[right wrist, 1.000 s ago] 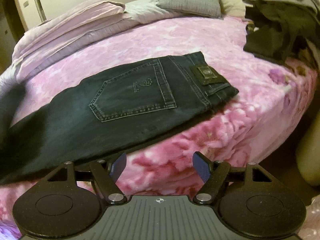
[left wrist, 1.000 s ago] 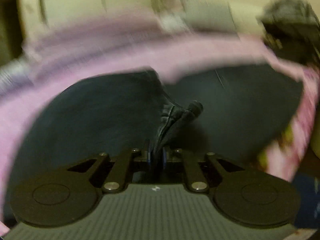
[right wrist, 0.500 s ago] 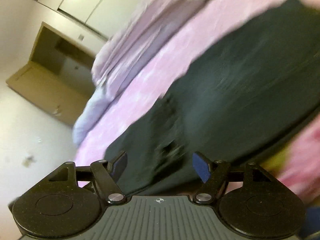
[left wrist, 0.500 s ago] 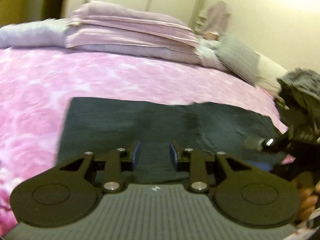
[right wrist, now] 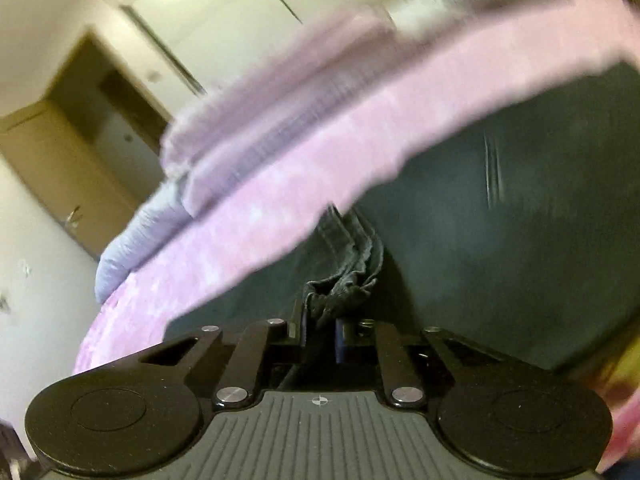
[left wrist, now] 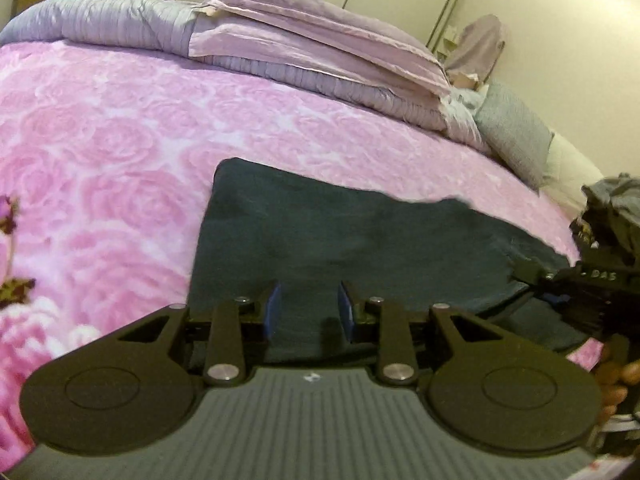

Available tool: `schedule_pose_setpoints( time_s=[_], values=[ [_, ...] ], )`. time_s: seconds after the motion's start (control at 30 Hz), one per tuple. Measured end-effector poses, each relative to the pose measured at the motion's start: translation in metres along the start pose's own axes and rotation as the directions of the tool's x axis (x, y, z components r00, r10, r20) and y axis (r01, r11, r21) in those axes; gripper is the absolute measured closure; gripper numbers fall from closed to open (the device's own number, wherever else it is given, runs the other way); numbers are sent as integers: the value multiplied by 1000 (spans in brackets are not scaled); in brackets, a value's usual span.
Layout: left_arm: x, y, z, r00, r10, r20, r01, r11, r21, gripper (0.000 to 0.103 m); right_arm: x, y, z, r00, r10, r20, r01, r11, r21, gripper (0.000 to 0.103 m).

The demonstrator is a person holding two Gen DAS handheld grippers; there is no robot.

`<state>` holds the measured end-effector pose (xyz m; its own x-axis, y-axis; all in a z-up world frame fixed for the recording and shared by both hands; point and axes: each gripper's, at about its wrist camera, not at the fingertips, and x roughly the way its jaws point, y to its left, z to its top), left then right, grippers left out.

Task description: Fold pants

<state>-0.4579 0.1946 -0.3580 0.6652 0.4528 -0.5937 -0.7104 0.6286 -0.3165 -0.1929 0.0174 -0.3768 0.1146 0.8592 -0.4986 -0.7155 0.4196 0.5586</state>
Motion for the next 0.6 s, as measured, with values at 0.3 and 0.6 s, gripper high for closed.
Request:
schedule_pose_setpoints(
  time_s=[0.3, 0.6],
  values=[
    [8, 4, -7, 999, 10, -30, -10, 1000, 15, 80, 2, -22, -11, 994, -100, -37, 101, 995, 5, 94],
    [10, 1, -8, 999, 28, -42, -26, 998, 52, 81, 1, -21, -20, 983, -175, -61, 173, 985, -27, 94]
  ],
)
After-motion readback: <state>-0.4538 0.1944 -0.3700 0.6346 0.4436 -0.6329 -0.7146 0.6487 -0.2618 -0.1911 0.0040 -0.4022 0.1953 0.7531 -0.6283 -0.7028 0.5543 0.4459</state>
